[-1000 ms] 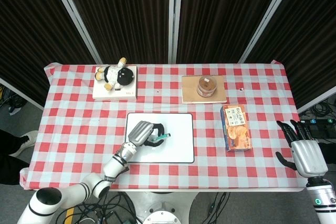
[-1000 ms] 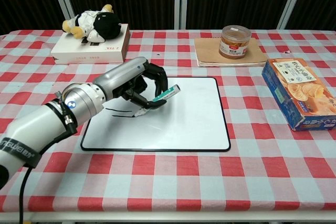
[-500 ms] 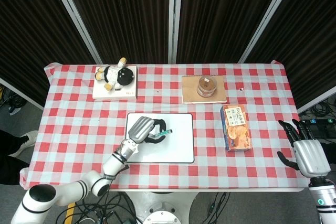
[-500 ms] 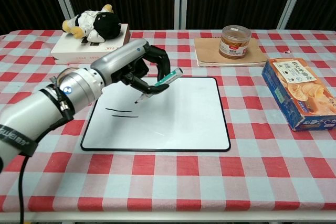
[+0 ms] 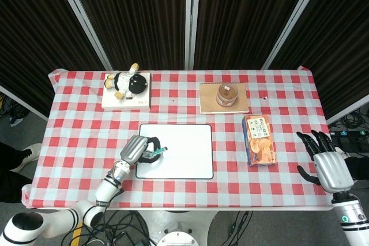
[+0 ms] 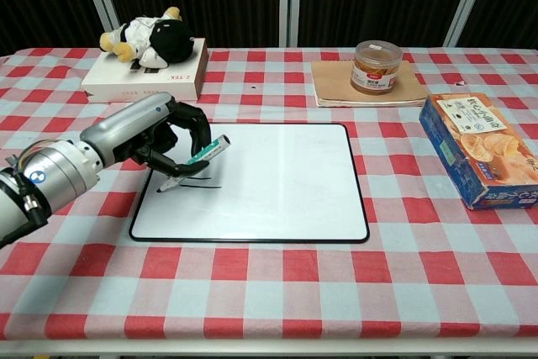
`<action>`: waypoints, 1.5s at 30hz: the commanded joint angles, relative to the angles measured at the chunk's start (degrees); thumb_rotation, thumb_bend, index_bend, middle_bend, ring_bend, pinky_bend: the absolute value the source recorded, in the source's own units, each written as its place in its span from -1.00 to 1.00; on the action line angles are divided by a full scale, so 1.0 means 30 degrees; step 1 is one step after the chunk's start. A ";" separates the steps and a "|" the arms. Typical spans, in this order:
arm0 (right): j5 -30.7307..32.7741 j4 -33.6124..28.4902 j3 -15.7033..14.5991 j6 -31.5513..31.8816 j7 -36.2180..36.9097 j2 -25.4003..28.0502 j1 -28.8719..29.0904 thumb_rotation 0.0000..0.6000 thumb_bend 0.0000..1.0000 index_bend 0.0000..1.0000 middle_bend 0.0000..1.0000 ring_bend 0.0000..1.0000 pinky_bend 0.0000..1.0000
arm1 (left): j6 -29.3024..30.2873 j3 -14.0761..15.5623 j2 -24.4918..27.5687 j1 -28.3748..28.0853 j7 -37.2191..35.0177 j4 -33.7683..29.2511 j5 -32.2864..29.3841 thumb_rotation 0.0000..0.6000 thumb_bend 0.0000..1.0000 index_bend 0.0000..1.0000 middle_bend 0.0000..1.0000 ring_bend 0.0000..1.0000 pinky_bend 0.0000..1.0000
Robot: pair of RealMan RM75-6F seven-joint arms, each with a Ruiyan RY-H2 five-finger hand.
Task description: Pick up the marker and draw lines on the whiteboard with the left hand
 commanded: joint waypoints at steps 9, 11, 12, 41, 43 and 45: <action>0.0205 -0.0050 -0.0005 -0.0021 -0.0092 0.0067 -0.0059 1.00 -0.61 -0.93 -0.71 -1.00 -1.00 | -0.0370 -0.0225 -0.0655 -0.0279 -0.0380 0.0592 0.0235 1.00 -0.22 0.24 0.24 0.85 1.00; 0.0221 -0.0025 -0.0014 -0.0005 -0.0069 0.0086 -0.0082 1.00 -0.61 -0.93 -0.71 -1.00 -1.00 | -0.0418 -0.0276 -0.0836 -0.0396 -0.0337 0.0651 0.0316 1.00 -0.22 0.24 0.24 0.85 1.00; 0.0229 -0.0013 -0.0021 0.0013 -0.0054 0.0097 -0.0101 1.00 -0.61 -0.93 -0.71 -1.00 -1.00 | -0.0441 -0.0317 -0.0935 -0.0468 -0.0306 0.0680 0.0349 1.00 -0.22 0.24 0.24 0.85 1.00; 0.0112 0.0762 -0.0046 0.0875 0.1326 0.0583 -0.0729 1.00 -0.61 -0.93 -0.71 -1.00 -1.00 | -0.1194 -0.2511 0.2098 -0.2240 0.2887 -0.3139 0.0025 1.00 -0.21 0.23 0.21 0.84 1.00; -0.0024 0.0877 -0.0036 0.0799 0.1416 0.0459 -0.0620 1.00 -0.61 -0.93 -0.71 -1.00 -1.00 | -0.2268 -0.2299 0.3965 -0.1975 0.4788 -0.3602 -0.0832 1.00 -0.21 0.23 0.19 0.84 0.99; -0.0156 0.0968 -0.0034 0.0739 0.1515 0.0312 -0.0522 1.00 -0.61 -0.93 -0.71 -1.00 -1.00 | -0.3501 -0.2053 0.5315 -0.1821 0.6513 -0.3825 -0.1883 1.00 -0.21 0.22 0.18 0.84 0.99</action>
